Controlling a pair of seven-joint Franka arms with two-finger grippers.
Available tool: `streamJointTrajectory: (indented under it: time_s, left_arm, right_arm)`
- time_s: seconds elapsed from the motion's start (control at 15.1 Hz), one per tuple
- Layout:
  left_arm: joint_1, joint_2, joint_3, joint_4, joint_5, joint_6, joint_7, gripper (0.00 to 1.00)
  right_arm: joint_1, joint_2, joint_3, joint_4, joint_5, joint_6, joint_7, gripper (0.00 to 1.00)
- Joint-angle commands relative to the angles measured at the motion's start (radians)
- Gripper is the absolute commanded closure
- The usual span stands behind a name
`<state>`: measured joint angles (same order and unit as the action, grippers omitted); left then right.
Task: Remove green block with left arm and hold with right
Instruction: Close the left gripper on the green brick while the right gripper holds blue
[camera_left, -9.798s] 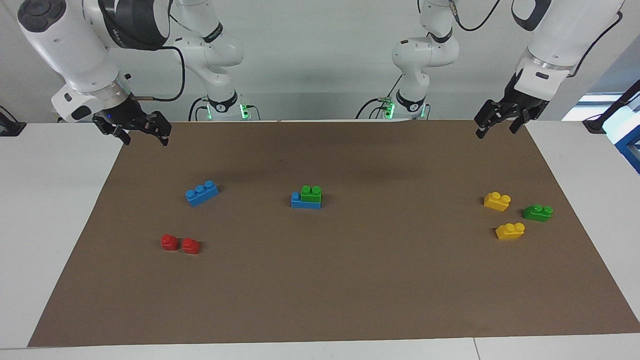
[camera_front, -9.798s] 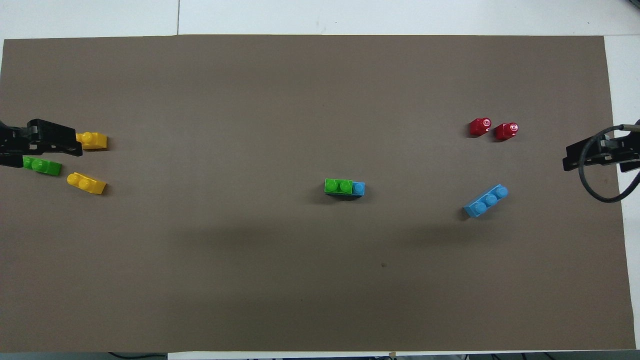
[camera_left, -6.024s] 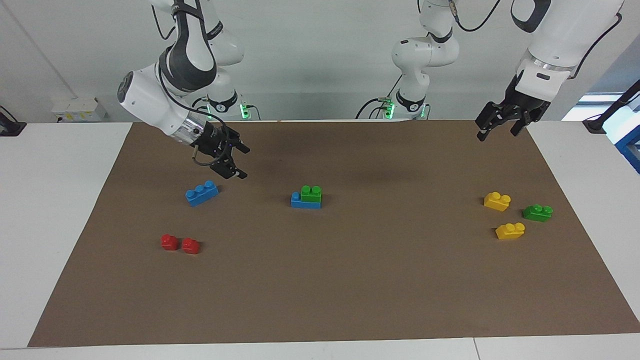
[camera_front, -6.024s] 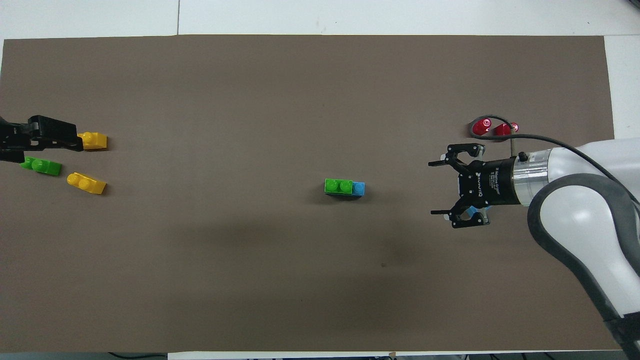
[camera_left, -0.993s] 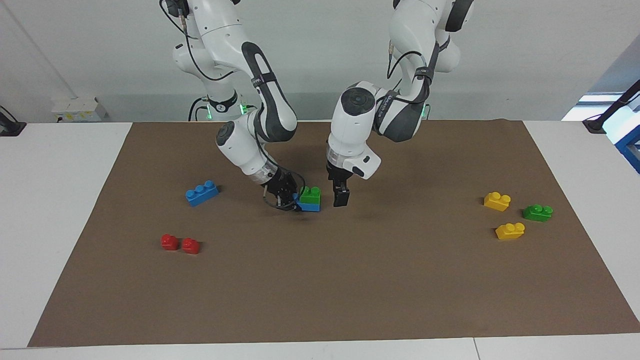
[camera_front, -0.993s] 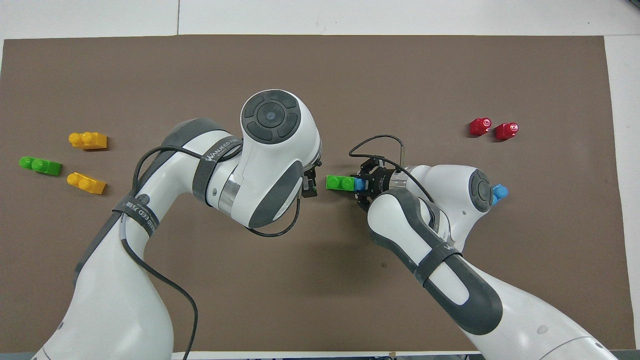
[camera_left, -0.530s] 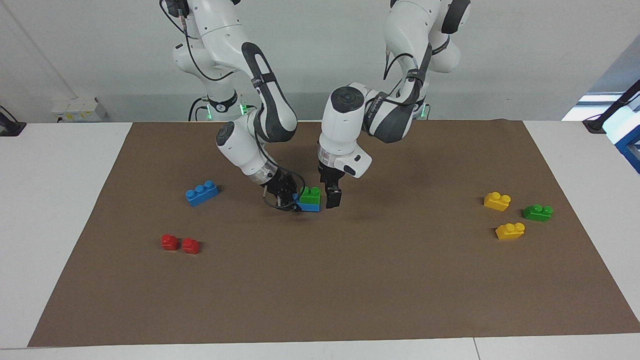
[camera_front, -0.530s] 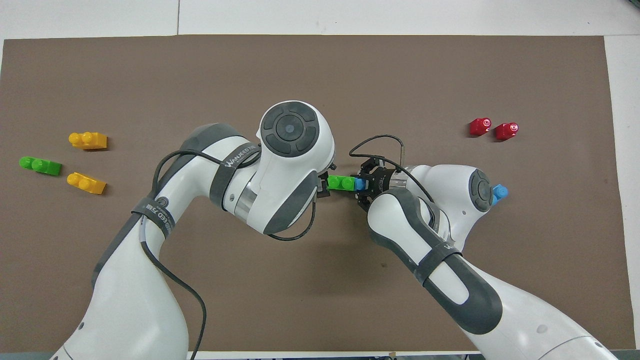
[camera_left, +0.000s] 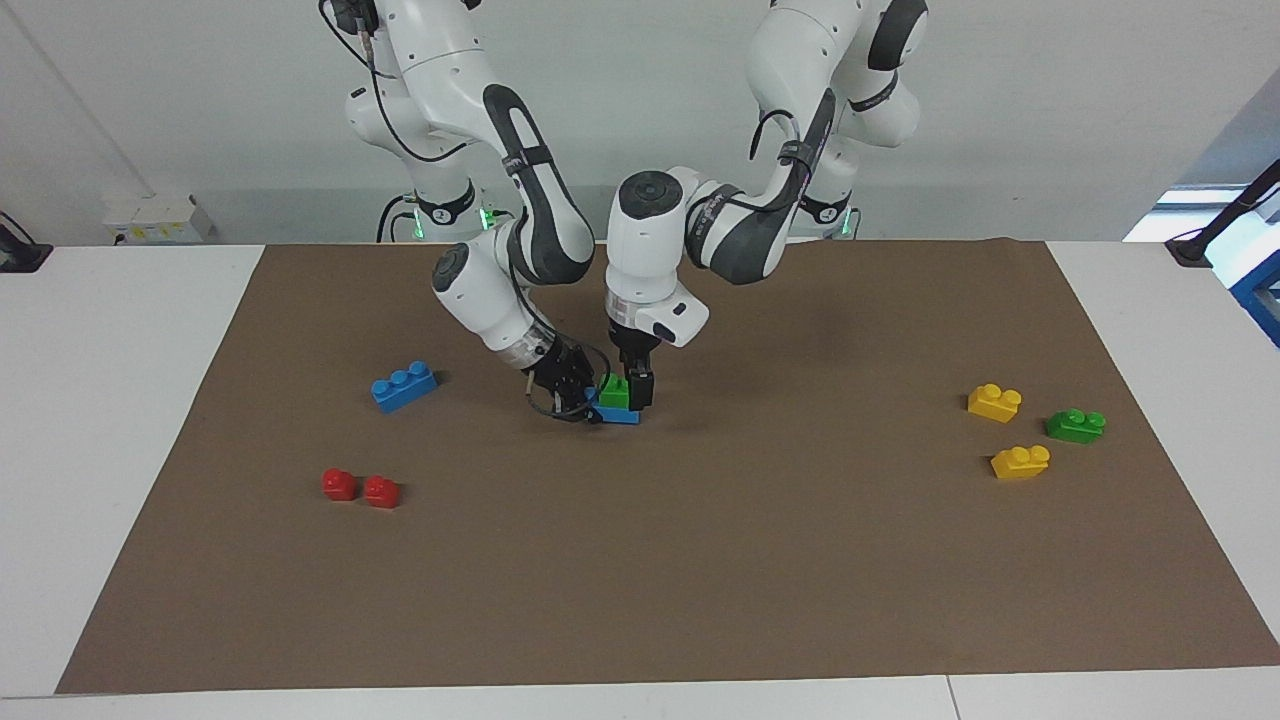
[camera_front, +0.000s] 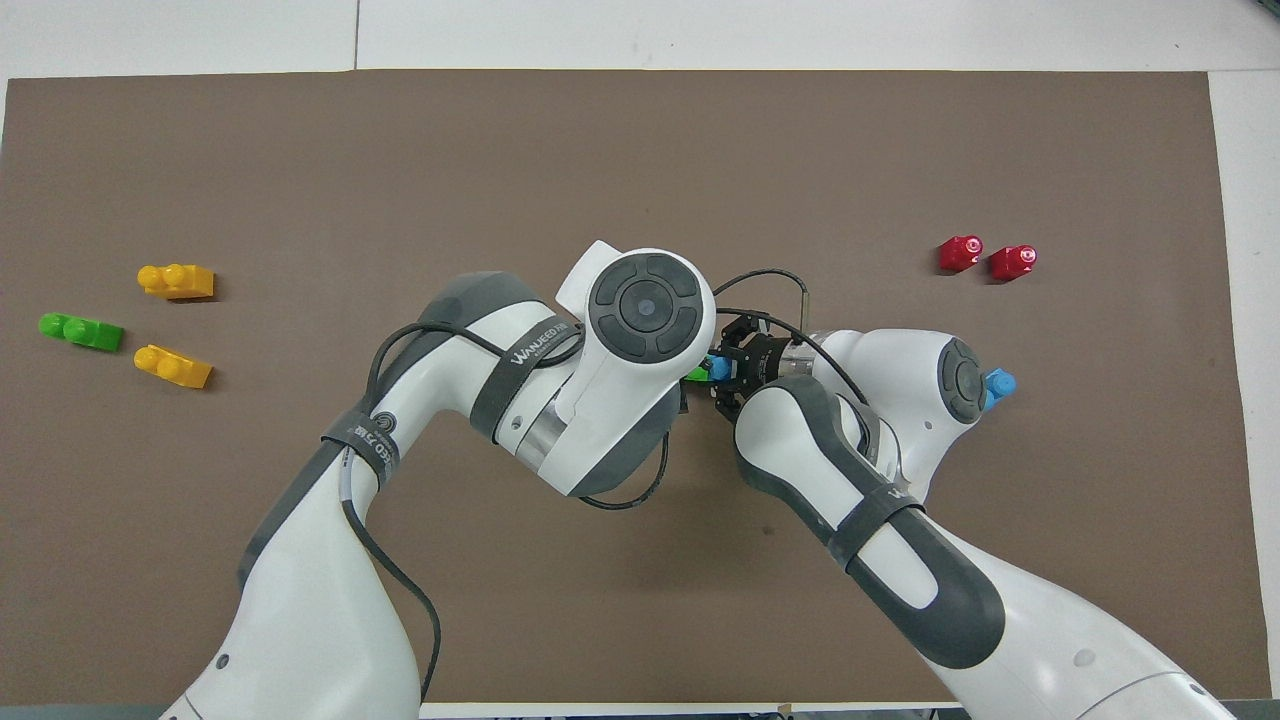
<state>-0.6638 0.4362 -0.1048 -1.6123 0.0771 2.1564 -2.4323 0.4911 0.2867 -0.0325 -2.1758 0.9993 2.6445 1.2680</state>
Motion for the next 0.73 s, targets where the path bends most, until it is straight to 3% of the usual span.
streamJointTrajectory:
  time_s: [0.0,0.46,0.66]
  left_arm:
    - [-0.022,0.015,0.014,-0.02,0.043,0.046,-0.054,0.0]
    - [-0.026,0.015,0.014,-0.072,0.058,0.094,-0.054,0.01]
    - [-0.026,0.015,0.016,-0.066,0.058,0.092,-0.053,0.19]
  right_arm:
    - [-0.009,0.011,0.006,0.013,0.024,0.012,-0.021,1.0]
    - [-0.008,0.011,0.006,0.011,0.024,0.014,-0.022,1.0]
    - [-0.008,0.011,0.006,0.011,0.024,0.014,-0.022,1.0]
